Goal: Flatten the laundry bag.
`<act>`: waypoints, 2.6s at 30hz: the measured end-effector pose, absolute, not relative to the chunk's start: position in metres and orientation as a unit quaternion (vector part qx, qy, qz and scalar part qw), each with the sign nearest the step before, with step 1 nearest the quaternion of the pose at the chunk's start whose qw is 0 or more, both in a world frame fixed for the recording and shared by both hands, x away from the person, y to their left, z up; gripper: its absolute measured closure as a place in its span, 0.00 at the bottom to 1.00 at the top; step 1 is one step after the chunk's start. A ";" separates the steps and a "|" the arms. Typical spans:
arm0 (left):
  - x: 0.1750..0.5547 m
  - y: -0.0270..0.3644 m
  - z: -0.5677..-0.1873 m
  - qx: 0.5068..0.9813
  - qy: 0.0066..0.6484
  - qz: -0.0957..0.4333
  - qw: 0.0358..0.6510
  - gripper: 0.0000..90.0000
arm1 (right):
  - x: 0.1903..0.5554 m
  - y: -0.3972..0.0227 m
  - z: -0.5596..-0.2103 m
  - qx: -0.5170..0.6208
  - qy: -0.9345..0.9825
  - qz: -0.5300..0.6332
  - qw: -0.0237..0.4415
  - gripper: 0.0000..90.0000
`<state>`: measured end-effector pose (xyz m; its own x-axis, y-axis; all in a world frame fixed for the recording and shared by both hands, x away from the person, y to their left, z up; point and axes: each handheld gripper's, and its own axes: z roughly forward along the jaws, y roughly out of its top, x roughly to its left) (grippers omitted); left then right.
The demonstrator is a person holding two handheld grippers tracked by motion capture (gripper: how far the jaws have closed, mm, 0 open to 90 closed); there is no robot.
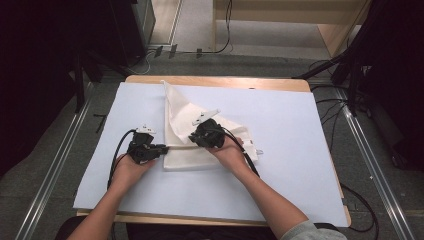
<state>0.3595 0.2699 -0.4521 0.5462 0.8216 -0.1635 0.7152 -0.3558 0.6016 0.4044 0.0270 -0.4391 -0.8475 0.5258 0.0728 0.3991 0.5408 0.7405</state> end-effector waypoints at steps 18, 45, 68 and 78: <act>0.353 0.283 -0.438 0.825 0.457 0.034 0.330 0.97 | 0.417 -0.018 -0.401 0.306 0.843 0.428 0.111 0.94; 0.340 0.302 -0.440 0.823 0.449 -0.005 0.347 0.96 | 0.456 -0.090 -0.375 0.379 0.807 0.427 0.152 0.94; 0.336 0.300 -0.445 0.826 0.445 -0.013 0.346 0.94 | 0.496 -0.122 -0.410 0.446 0.790 0.387 0.163 0.94; 0.336 0.300 -0.445 0.826 0.445 -0.015 0.346 0.94 | 0.507 -0.125 -0.422 0.464 0.779 0.395 0.153 0.85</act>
<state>0.3365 0.3000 -0.4452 0.6032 0.7243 -0.3340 0.7457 -0.3637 0.5583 0.5071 -0.1251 -0.4216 -0.5236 0.8423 0.1281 0.6013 0.2588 0.7560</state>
